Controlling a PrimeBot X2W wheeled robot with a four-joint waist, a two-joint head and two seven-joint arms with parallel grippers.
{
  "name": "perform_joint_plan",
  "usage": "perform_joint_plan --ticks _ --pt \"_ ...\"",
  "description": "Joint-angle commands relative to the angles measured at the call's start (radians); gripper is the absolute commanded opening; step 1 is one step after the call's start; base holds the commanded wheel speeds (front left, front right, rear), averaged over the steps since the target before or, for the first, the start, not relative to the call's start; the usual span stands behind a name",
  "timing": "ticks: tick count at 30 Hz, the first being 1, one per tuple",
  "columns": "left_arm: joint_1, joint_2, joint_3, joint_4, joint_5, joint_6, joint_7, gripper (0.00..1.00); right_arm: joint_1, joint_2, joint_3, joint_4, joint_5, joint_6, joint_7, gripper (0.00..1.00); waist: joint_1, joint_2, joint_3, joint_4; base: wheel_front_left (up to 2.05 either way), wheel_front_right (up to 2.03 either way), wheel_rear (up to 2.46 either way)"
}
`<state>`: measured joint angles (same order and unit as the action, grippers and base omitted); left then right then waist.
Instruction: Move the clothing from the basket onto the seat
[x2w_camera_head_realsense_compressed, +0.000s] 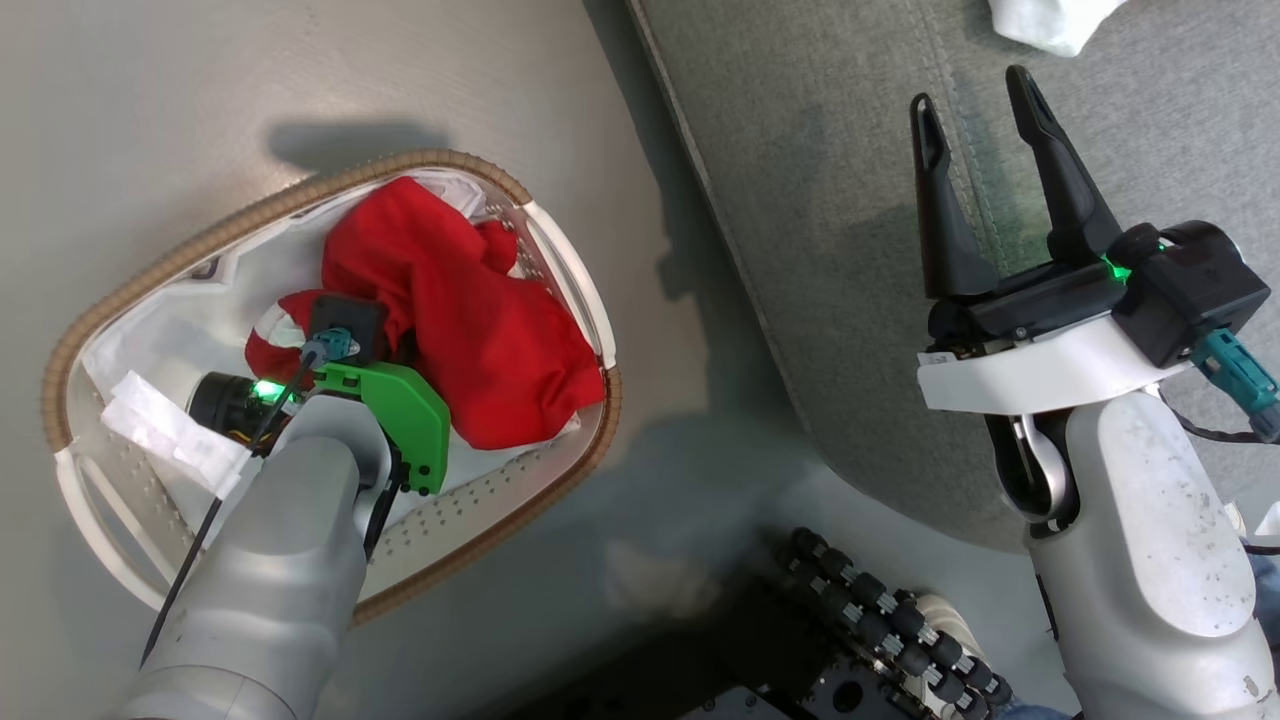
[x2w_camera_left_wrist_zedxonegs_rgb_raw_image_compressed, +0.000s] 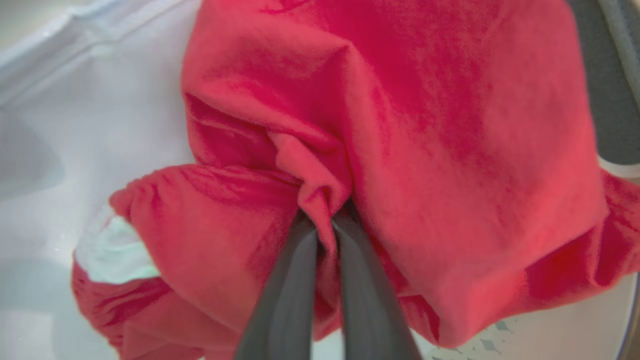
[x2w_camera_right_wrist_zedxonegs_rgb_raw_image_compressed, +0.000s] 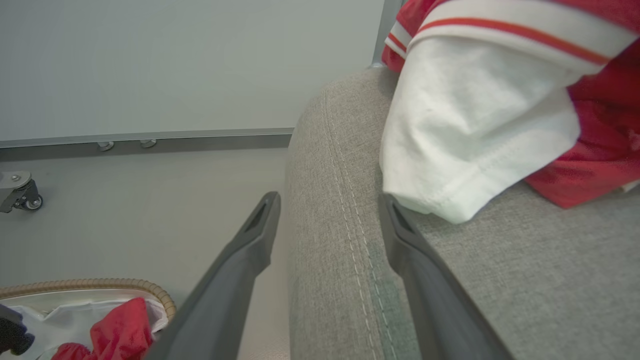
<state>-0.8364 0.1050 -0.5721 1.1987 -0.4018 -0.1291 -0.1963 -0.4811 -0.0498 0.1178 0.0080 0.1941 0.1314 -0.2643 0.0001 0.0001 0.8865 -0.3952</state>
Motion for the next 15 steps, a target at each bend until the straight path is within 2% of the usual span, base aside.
perform_joint_plan --ticks 1,7,15 --pt "0.002 -0.001 0.0 -0.003 -0.011 -0.003 -0.013 0.0 -0.003 -0.002 0.0 0.006 -0.013 -0.001 0.0 1.0 -0.0001 -0.0001 -0.029 0.014 0.0 0.0 0.0" --pt "0.045 -0.014 -0.018 -0.028 -0.043 -0.003 -0.04 0.0 0.021 -0.002 -0.001 0.029 -0.068 -0.001 0.0 1.0 -0.0001 -0.0001 -0.117 0.051 0.0 0.0 0.0" --pt "0.128 -0.025 -0.061 -0.111 -0.08 -0.003 -0.065 0.0 0.073 -0.002 -0.02 0.076 -0.133 -0.001 0.0 1.0 -0.0001 -0.0001 -0.298 0.125 0.0 0.0 0.0"
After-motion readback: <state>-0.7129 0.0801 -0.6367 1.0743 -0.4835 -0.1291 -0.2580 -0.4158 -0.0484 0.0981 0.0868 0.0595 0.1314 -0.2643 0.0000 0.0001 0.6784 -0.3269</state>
